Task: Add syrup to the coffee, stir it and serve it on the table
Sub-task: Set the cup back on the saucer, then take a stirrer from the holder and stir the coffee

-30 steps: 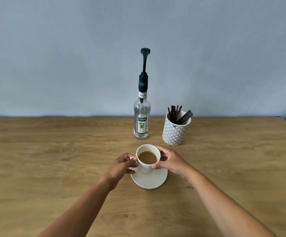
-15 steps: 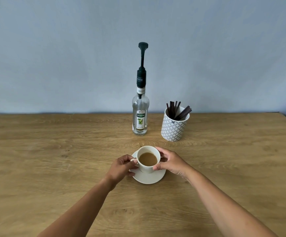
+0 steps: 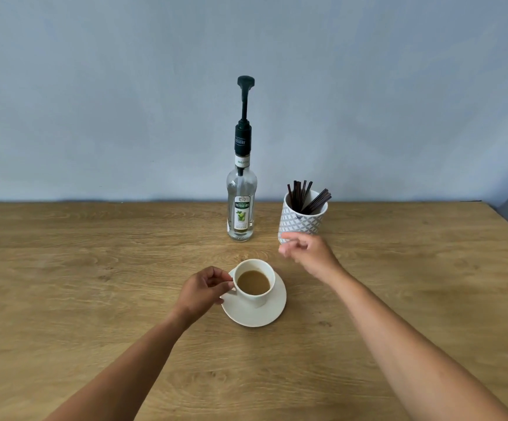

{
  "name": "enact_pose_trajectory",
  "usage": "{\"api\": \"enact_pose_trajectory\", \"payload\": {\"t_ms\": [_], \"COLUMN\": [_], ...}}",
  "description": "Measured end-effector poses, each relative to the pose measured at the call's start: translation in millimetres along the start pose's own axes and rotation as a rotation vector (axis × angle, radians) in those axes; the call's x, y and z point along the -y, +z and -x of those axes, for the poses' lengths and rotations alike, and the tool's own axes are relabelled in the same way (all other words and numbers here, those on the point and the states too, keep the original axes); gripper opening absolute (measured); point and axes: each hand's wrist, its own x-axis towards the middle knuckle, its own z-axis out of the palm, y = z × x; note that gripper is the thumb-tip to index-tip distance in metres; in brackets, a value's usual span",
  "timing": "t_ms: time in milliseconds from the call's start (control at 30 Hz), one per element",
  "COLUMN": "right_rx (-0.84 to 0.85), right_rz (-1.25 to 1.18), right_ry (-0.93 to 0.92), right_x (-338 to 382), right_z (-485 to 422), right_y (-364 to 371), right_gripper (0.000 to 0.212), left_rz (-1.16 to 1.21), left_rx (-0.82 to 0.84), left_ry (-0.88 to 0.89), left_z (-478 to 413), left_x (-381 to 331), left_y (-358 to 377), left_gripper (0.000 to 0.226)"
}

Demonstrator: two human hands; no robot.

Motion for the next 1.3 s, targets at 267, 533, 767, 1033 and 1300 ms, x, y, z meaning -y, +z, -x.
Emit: {"api": "enact_pose_trajectory", "payload": {"t_ms": [267,533,767,1033,1300], "right_rx": [-0.693,-0.684,-0.726,-0.682,-0.755], "right_rz": [-0.069,-0.034,-0.119,-0.254,-0.234], "right_ry": [0.155,0.268,0.313,0.289,0.278], "right_x": [12,9,10,6,6], "right_z": [-65,-89,-94,-91,-96], "right_y": [-64,-65,-62,-59,-58], "right_gripper": [0.021,0.029,0.017,0.022,0.026], "left_rz": [-0.034,-0.065,-0.077,-0.079,-0.079], "left_rx": [-0.001,0.003,0.002,0.023,0.018], "left_ry": [0.008,-0.014,-0.013,-0.013,-0.018], "left_z": [2,0,1,1,1], "left_x": [-1,0,0,0,-1], "left_y": [-1,-3,-5,-7,-11], "left_gripper": [0.013,0.018,0.017,0.015,0.014]}}
